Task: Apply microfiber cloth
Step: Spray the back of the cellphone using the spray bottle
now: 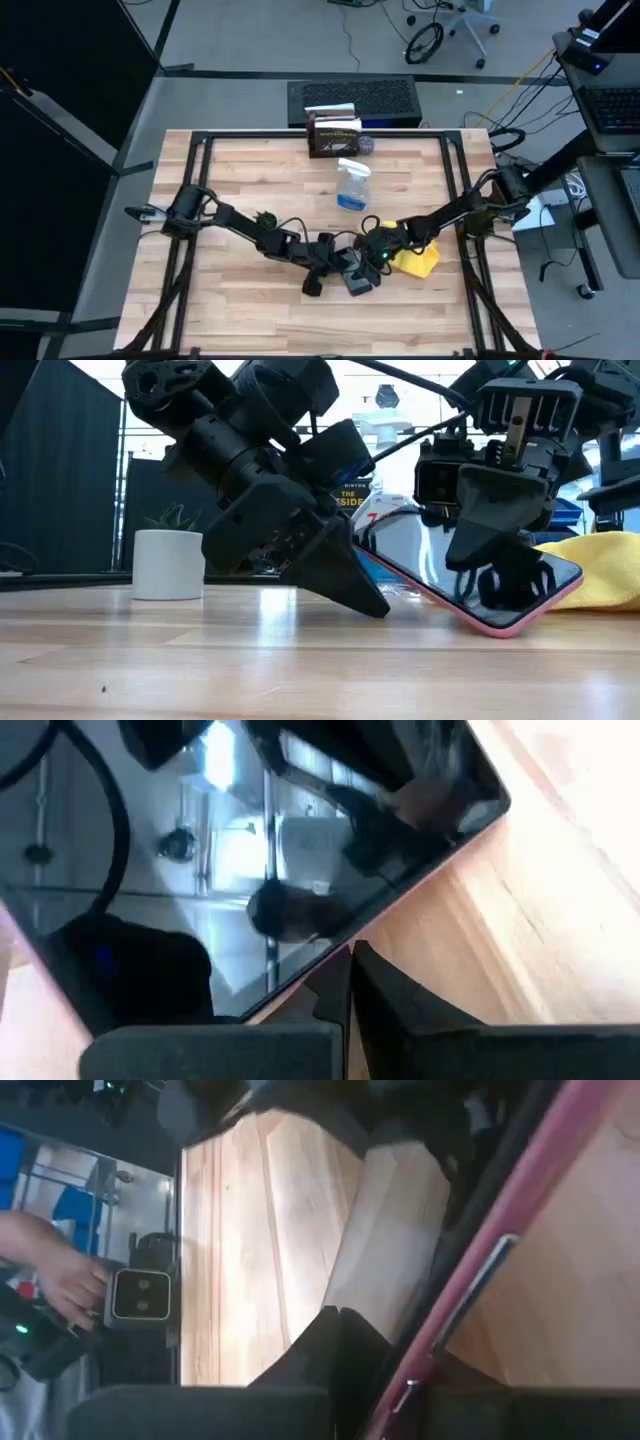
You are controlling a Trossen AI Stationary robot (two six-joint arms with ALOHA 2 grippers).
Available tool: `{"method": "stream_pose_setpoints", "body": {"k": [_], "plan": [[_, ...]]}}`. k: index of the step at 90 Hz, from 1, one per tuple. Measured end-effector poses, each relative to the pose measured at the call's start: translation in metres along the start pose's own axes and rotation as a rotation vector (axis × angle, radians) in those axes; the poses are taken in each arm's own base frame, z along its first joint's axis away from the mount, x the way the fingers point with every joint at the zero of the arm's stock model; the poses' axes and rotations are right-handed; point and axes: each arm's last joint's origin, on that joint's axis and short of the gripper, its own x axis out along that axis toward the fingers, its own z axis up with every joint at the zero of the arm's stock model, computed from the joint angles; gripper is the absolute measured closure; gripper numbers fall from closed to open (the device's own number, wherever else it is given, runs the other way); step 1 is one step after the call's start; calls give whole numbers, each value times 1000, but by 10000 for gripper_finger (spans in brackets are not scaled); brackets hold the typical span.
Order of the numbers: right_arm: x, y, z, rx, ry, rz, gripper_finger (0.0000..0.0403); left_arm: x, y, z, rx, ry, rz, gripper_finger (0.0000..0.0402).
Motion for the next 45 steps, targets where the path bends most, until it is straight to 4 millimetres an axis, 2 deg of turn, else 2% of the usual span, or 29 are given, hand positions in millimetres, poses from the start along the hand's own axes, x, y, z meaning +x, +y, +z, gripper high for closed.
{"method": "stream_pose_setpoints", "body": {"k": [22, 34, 45], "plan": [[-31, 18, 11, -145, 16, -206, 394, -37, 3, 16, 1, 54, 30, 402], [-45, 31, 26, -270, 78, -453, 394, -44, 6, 17, 10, 73, 111, 402], [-48, 46, 40, -397, 118, -675, 395, -46, 7, 16, 14, 102, 163, 402]]}}
